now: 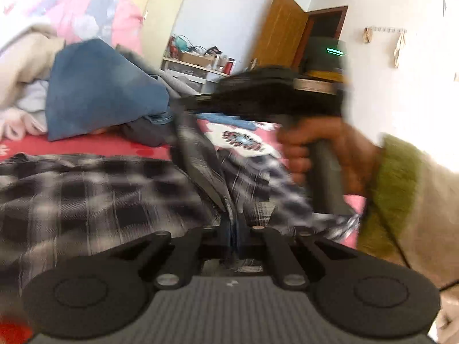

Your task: Fold clothes

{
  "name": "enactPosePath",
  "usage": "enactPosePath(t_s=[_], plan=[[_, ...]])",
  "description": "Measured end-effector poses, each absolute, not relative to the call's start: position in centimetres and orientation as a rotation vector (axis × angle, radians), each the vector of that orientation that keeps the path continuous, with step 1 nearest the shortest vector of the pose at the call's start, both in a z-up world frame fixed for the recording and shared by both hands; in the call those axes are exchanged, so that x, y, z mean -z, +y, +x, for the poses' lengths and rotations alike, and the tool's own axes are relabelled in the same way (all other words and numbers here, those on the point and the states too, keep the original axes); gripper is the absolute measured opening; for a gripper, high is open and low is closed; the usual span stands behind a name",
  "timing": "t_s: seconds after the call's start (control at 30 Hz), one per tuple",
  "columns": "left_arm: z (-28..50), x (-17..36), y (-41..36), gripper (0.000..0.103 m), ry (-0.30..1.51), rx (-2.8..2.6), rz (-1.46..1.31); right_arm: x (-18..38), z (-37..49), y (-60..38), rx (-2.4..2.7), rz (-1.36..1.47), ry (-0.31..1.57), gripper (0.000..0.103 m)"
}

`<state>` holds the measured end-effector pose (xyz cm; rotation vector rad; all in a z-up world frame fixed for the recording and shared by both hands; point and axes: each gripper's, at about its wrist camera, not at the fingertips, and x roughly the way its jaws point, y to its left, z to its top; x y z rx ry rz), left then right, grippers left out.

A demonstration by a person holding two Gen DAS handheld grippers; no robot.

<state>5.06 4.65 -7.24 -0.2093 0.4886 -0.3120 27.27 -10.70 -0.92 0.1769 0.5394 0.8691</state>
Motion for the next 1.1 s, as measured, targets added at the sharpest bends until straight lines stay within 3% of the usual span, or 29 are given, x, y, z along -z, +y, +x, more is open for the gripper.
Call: enactPosePath(t_s=[0.23,0.5,0.67,0.8,0.9,0.97,1.1], plan=[[3.1,8.7,4.0,0.013,0.552,0.296,-0.236,5.1,27.1,-4.0,-0.974,-0.041,0.675,0.01],[1.9,8.0,6.0,0.017,0.515,0.272,-0.266,0.0,24.0,-13.3,-0.801,0.21,0.602,0.011],[2.8,6.9,7.1,0.021,0.483,0.246,-0.277,1.0,19.7,-19.0,-0.671,0.388,0.751,0.026],[3.4,6.1,6.8,0.022,0.473,0.263,-0.248,3.6,17.3,-22.2,-0.572,0.587,0.847,0.031],[4.0,5.5,5.4,0.031,0.483,0.342,-0.161,5.1,17.8,-23.1,-0.49,0.65,0.873,0.032],[4.7,5.1,3.8,0.045,0.494,0.415,-0.053,5.7,19.1,-23.2,-0.453,0.664,0.887,0.033],[5.8,4.8,1.2,0.049,0.502,0.434,0.052,6.1,22.0,-22.5,-0.402,0.619,0.899,0.037]])
